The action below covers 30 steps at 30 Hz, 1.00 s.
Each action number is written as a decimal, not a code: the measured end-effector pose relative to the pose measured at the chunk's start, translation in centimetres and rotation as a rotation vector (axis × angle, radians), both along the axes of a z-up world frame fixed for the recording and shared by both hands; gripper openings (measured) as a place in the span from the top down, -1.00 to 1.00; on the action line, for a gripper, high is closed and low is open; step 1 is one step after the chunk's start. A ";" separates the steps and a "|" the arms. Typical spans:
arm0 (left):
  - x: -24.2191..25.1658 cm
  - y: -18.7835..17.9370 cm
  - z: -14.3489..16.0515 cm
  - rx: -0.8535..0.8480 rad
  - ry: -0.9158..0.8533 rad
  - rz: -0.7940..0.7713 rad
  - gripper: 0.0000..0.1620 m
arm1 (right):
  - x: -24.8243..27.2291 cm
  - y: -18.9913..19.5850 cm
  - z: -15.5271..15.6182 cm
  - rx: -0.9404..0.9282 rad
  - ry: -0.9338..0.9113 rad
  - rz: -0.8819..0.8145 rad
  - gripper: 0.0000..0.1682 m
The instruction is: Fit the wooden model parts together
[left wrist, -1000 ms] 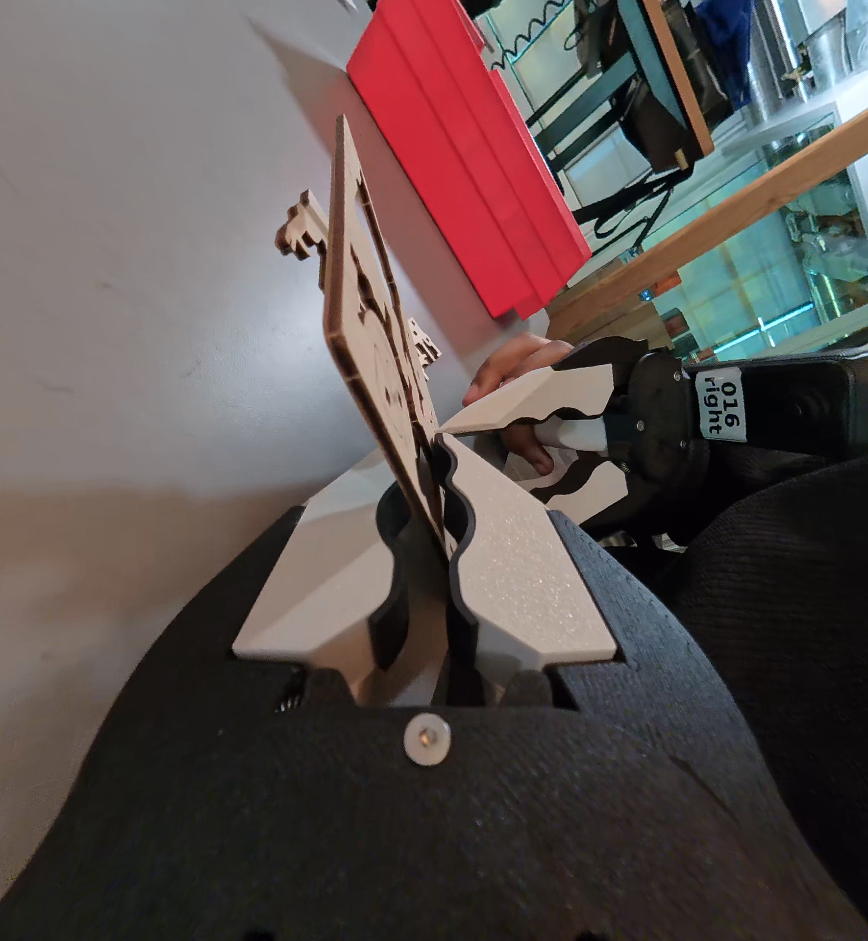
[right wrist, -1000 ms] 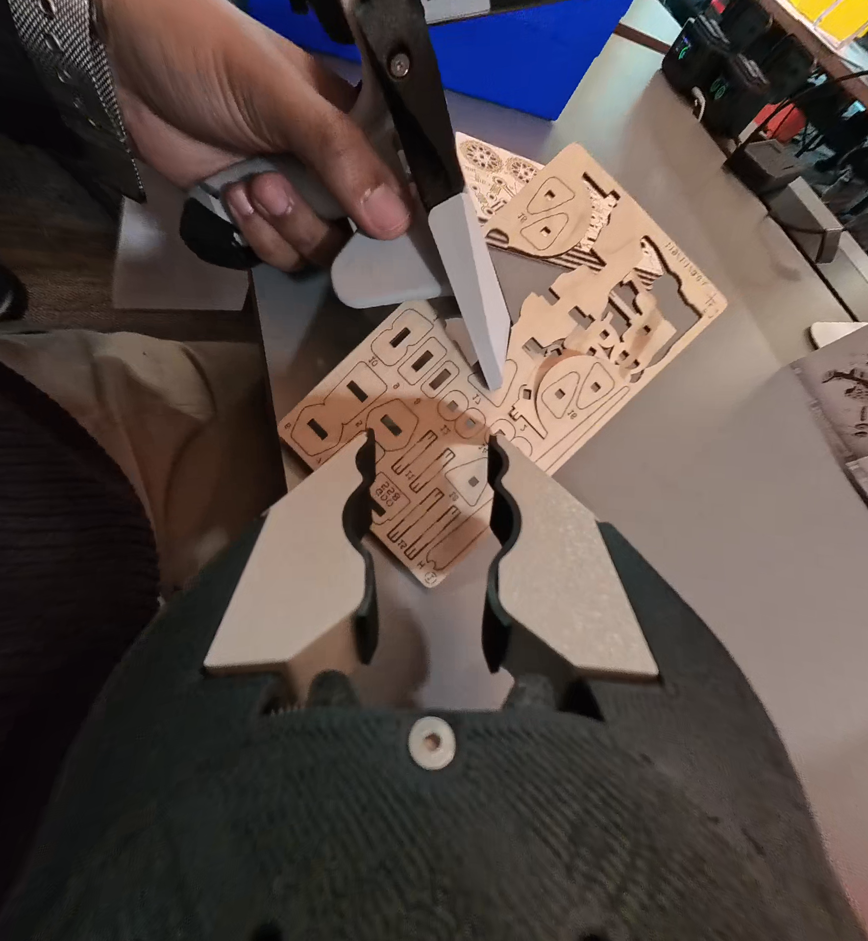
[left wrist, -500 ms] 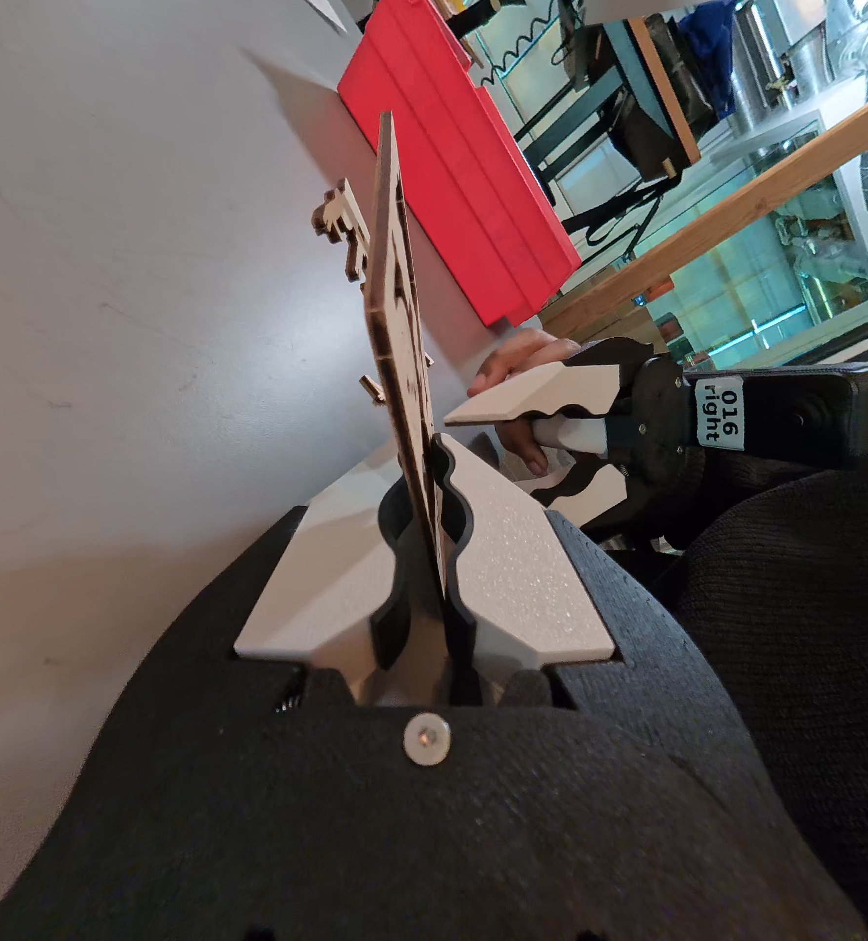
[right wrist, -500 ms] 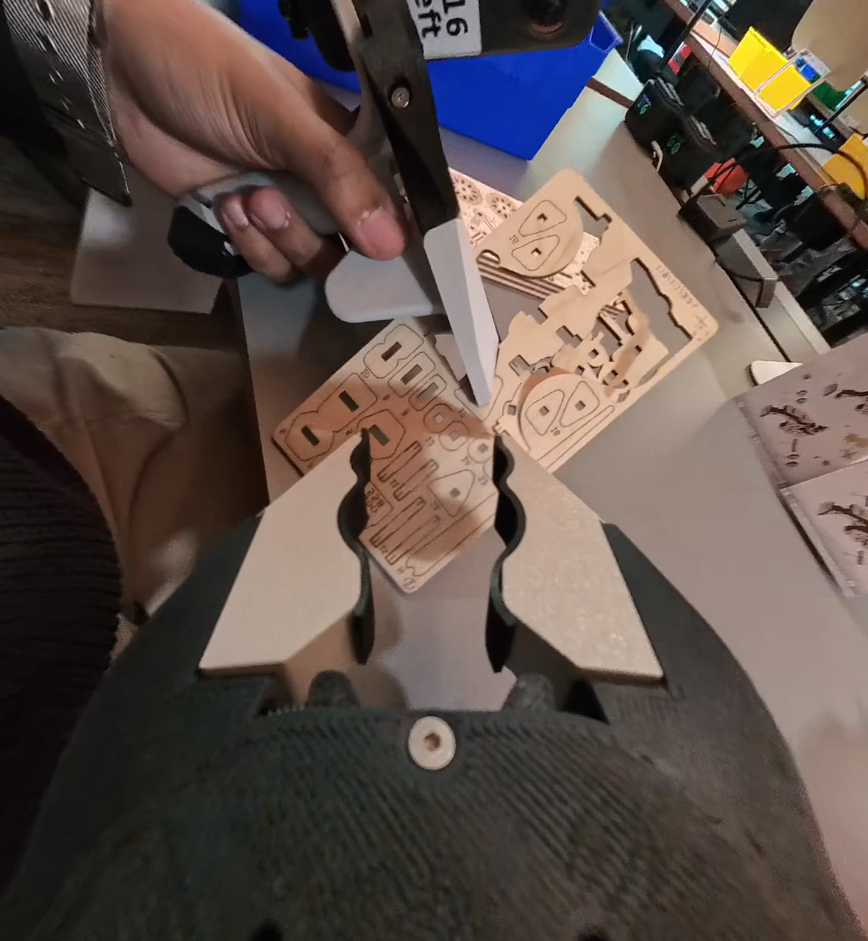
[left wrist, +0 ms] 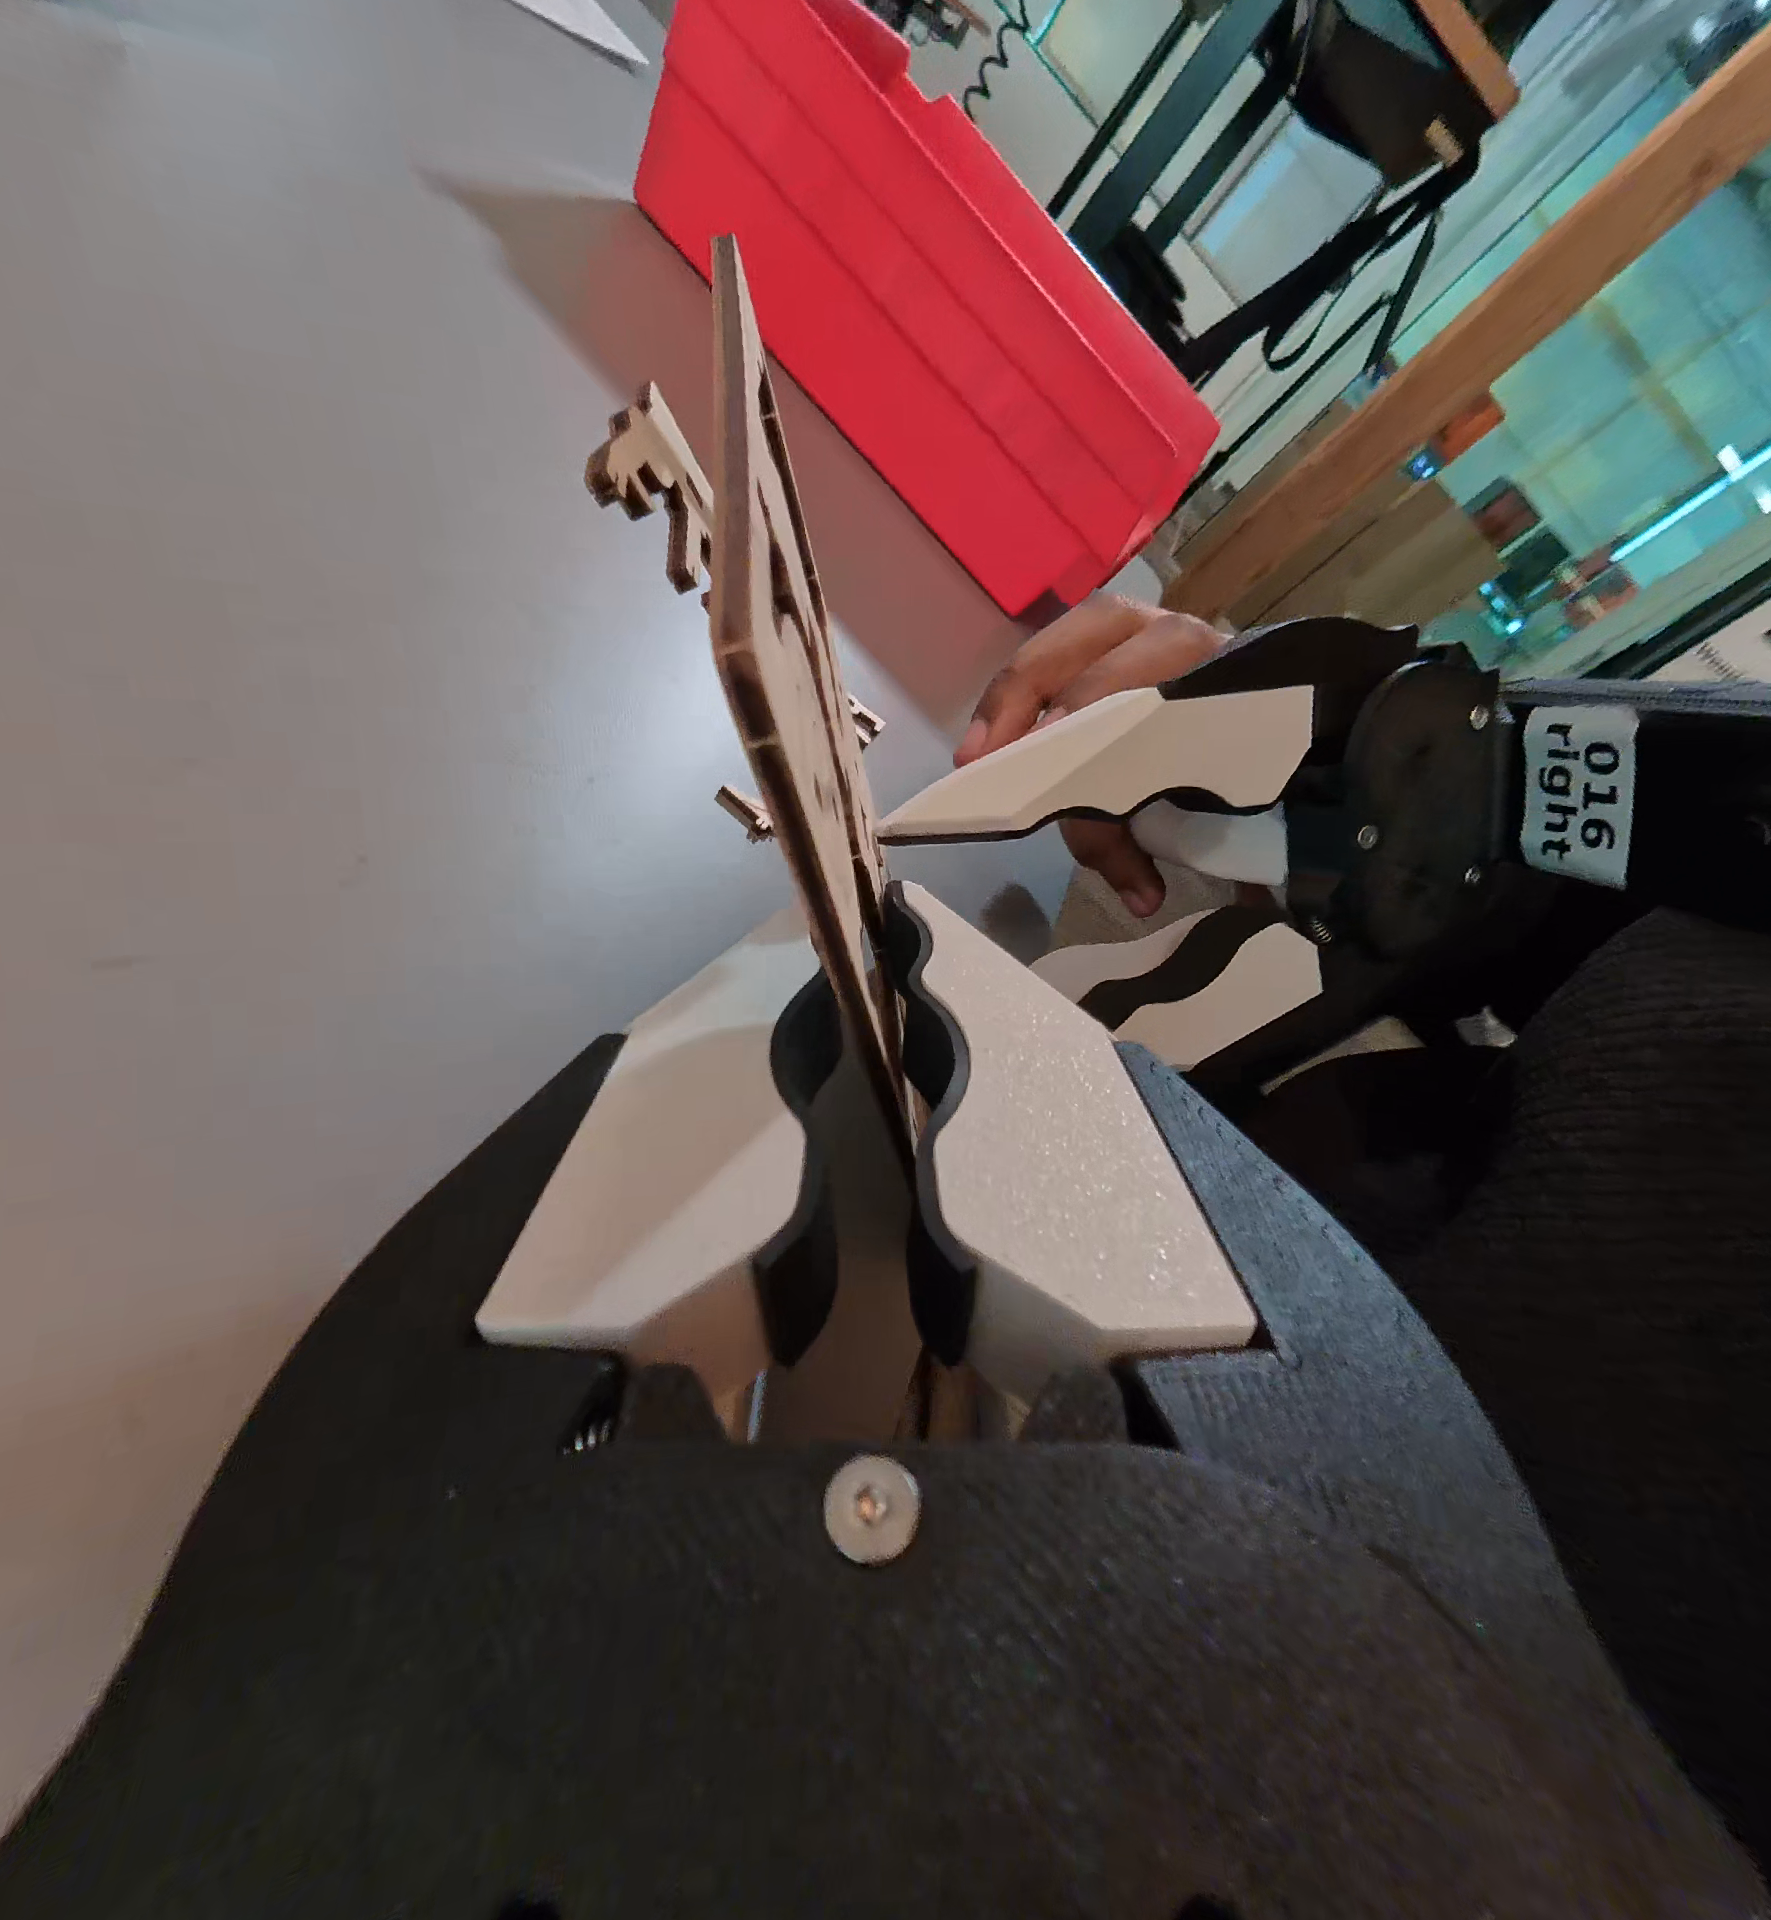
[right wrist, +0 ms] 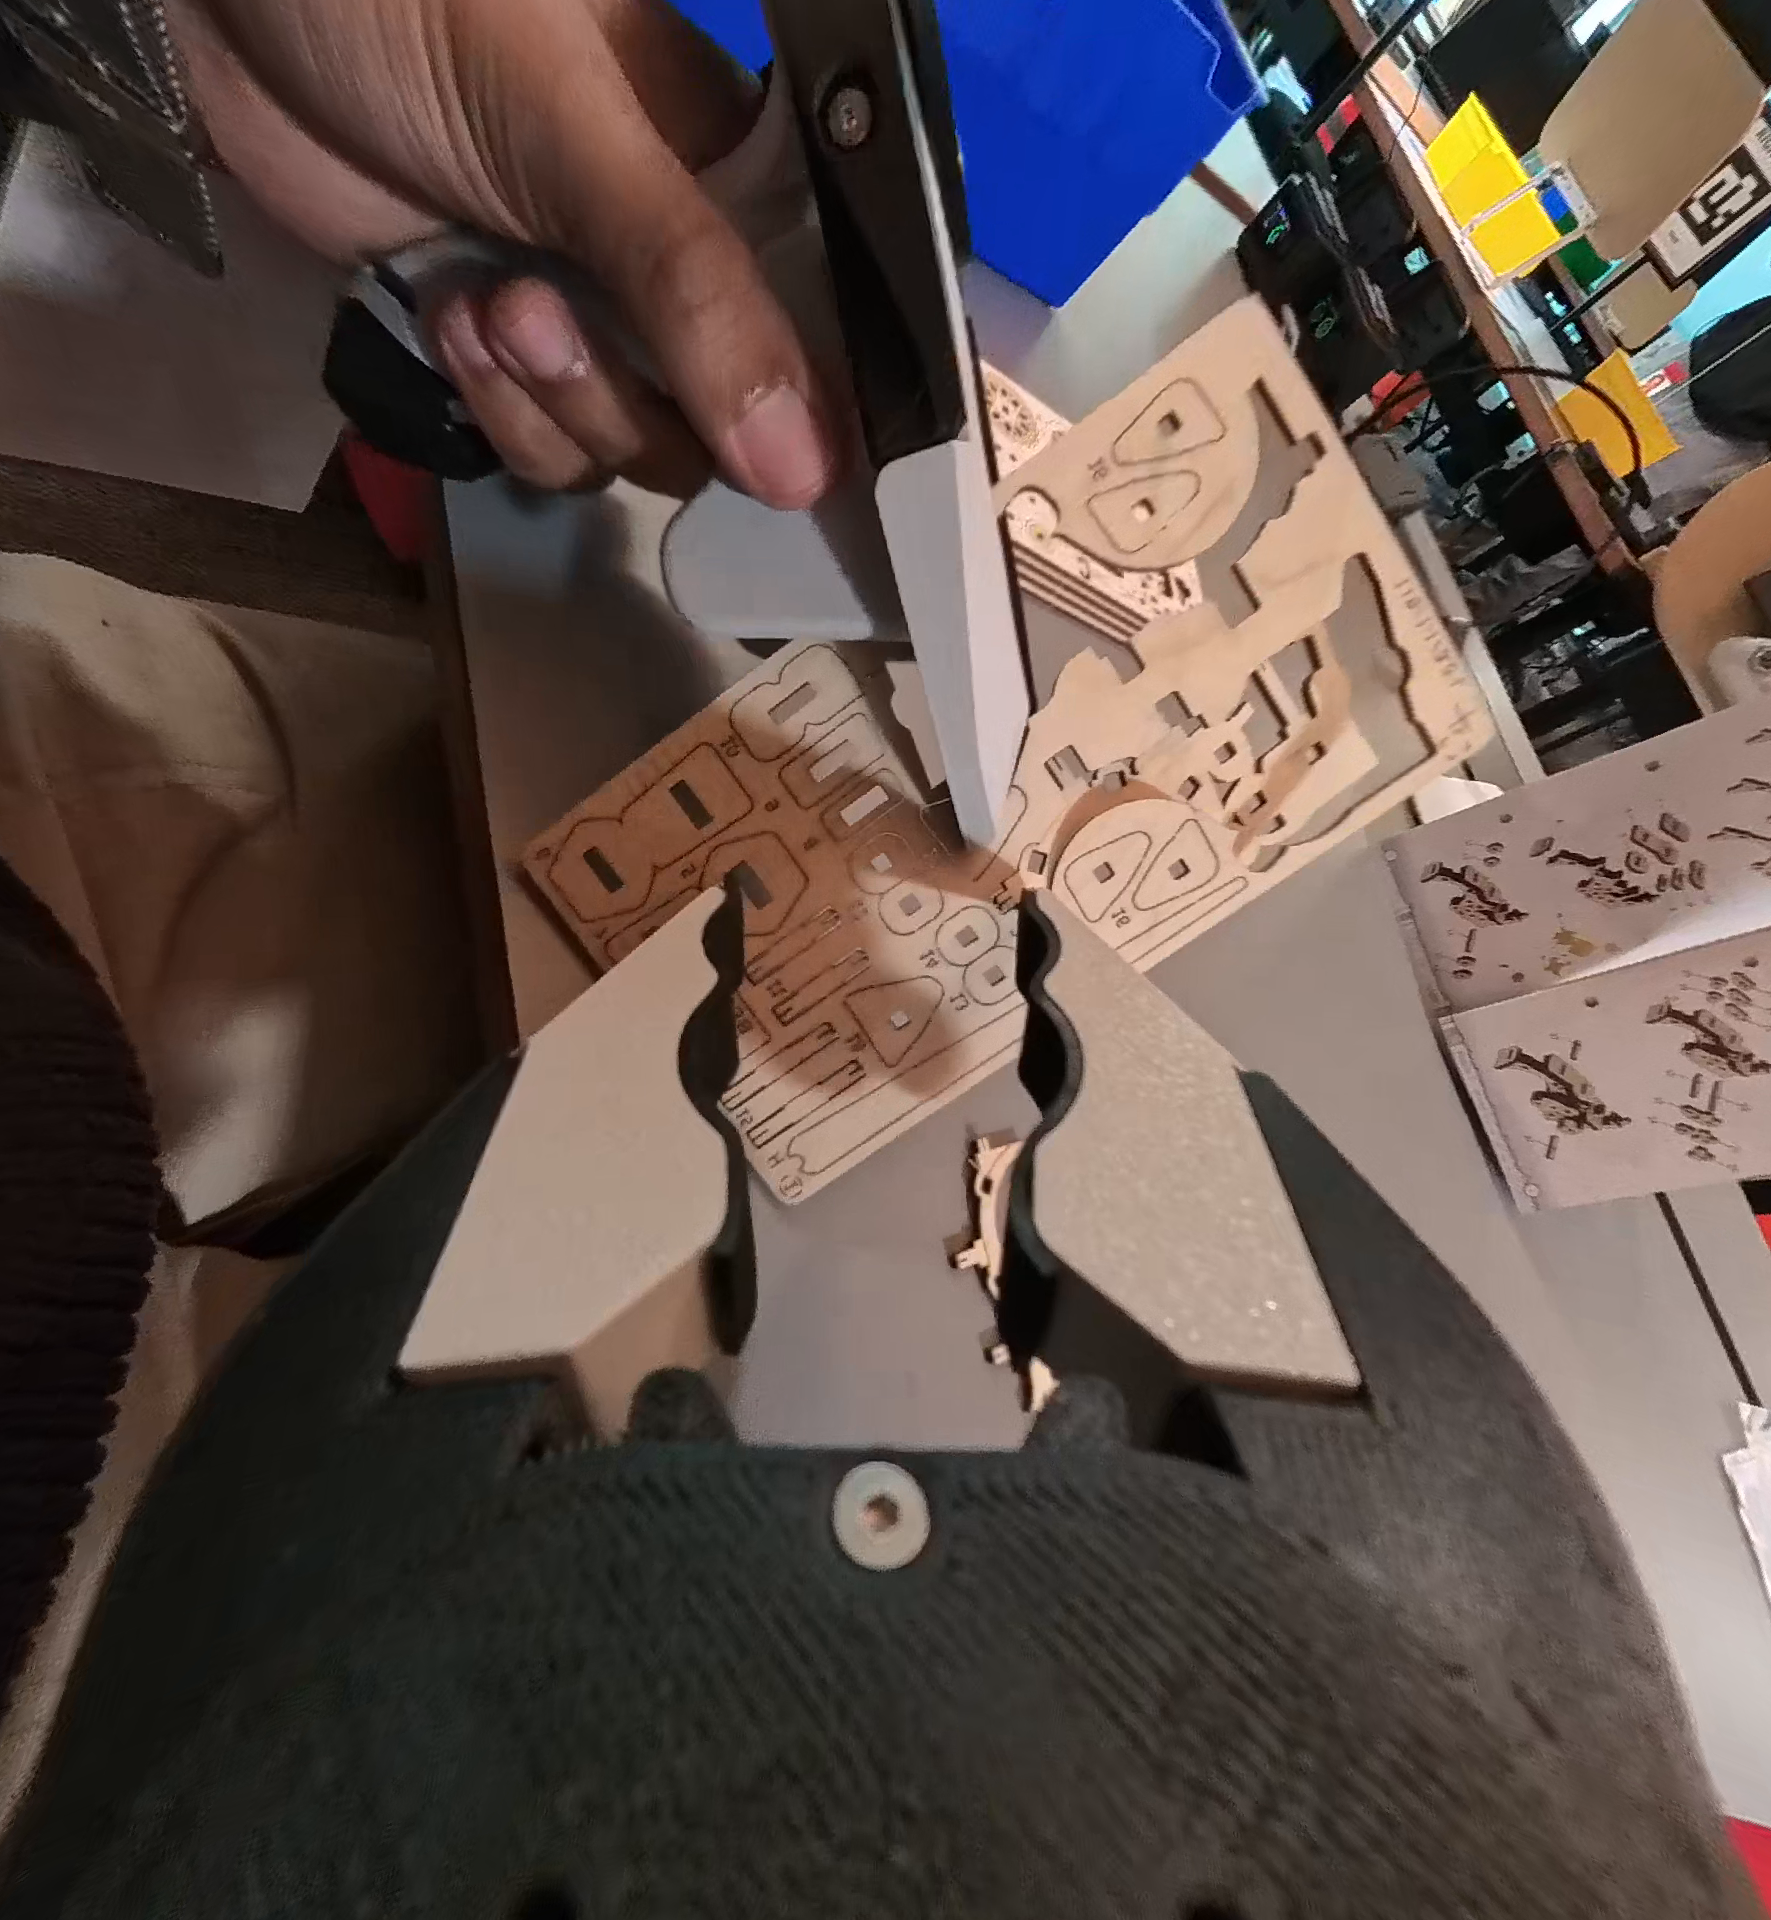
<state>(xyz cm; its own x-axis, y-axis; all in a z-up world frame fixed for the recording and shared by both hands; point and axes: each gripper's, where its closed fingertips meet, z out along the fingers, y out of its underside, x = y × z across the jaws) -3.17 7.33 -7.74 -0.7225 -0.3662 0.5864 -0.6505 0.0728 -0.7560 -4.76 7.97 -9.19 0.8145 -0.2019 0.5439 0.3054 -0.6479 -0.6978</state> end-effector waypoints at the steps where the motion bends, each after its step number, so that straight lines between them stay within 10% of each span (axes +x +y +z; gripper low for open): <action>1: 0.0 0.0 0.1 0.015 -0.023 0.001 0.98 | 0.0 0.0 0.1 0.001 -0.003 -0.004 0.39; 30: 0.1 0.6 1.0 -0.088 0.020 -0.005 1.00 | 2.5 -1.6 2.8 0.430 0.511 -0.128 0.46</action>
